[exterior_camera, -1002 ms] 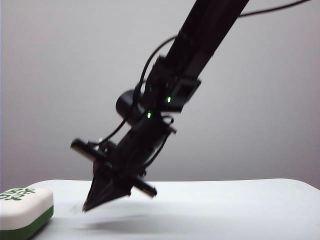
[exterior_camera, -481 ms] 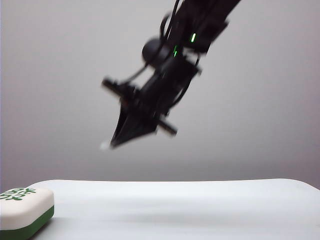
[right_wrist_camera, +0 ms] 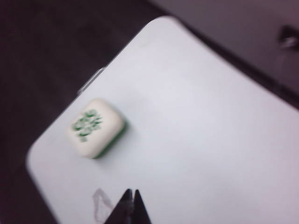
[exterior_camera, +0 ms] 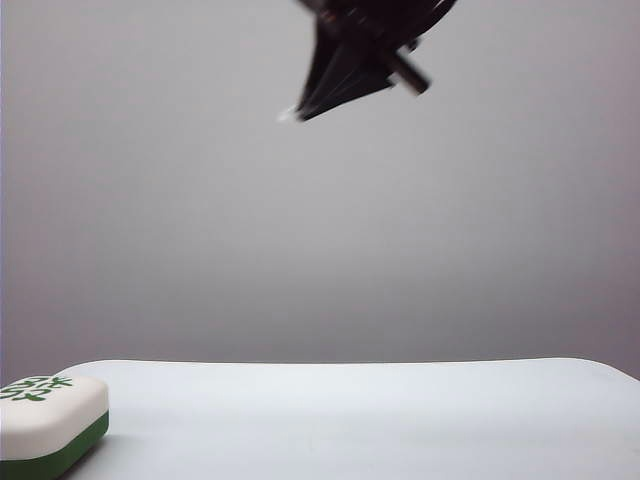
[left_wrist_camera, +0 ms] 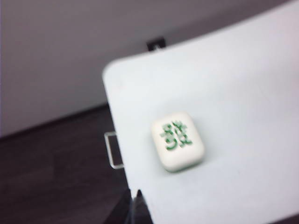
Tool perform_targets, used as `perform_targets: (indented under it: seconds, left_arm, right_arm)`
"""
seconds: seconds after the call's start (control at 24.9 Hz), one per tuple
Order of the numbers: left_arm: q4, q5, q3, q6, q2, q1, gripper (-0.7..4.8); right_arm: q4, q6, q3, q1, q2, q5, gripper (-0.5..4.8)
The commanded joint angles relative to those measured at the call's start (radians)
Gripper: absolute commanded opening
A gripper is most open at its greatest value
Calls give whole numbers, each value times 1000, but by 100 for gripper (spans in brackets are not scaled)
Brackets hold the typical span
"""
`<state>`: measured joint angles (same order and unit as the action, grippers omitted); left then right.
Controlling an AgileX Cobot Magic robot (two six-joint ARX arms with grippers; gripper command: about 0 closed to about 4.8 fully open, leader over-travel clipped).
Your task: Move the foam mahjong from the right side of the table to the left side of the table.
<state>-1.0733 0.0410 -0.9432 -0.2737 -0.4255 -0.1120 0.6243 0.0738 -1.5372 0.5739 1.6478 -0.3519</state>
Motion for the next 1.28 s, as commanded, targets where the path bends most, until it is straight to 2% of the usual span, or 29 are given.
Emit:
perform_targets:
  seconds: [0.04, 0.2, 0.24, 0.4, 0.44, 0.52, 0.56, 0.72, 1.0, 1.24, 1.28]
  left_arm:
    - [45, -48, 9, 18, 49, 1, -5]
    - [135, -86, 50, 47, 124, 0, -5]
    - [205, -86, 86, 47, 164, 0, -5]
    - [319, -89, 175, 76, 230, 1, -5]
    - [358, -89, 222, 126, 251, 1, -5]
    - [390, -95, 282, 135, 271, 1, -5]
    - [414, -97, 317, 151, 280, 1, -5]
    - [463, -103, 372, 206, 312, 1, -5]
    - [655, -109, 510, 204, 422, 1, -5]
    - [830, -96, 642, 237, 424, -1, -5]
    - [858, -95, 669, 237, 424, -1, -5]
  right_arm:
    - [-31, 8, 60, -15, -95, 96, -5]
    - [-123, 11, 159, -50, -243, 156, -5]
    - [-171, 38, 226, -62, -321, 208, -5]
    - [-241, 38, 382, -97, -454, 303, -5]
    - [-291, 39, 482, -122, -521, 311, -5]
    - [-370, 57, 626, -169, -619, 335, -5]
    - [-428, 76, 716, -209, -689, 339, -5]
    - [-507, 84, 852, -297, -821, 338, -5]
    - [-586, 84, 1022, -423, -1025, 335, -5]
    - [-736, 89, 1212, -460, -1153, 339, -5]
    - [-743, 113, 1266, -460, -1189, 372, -5]
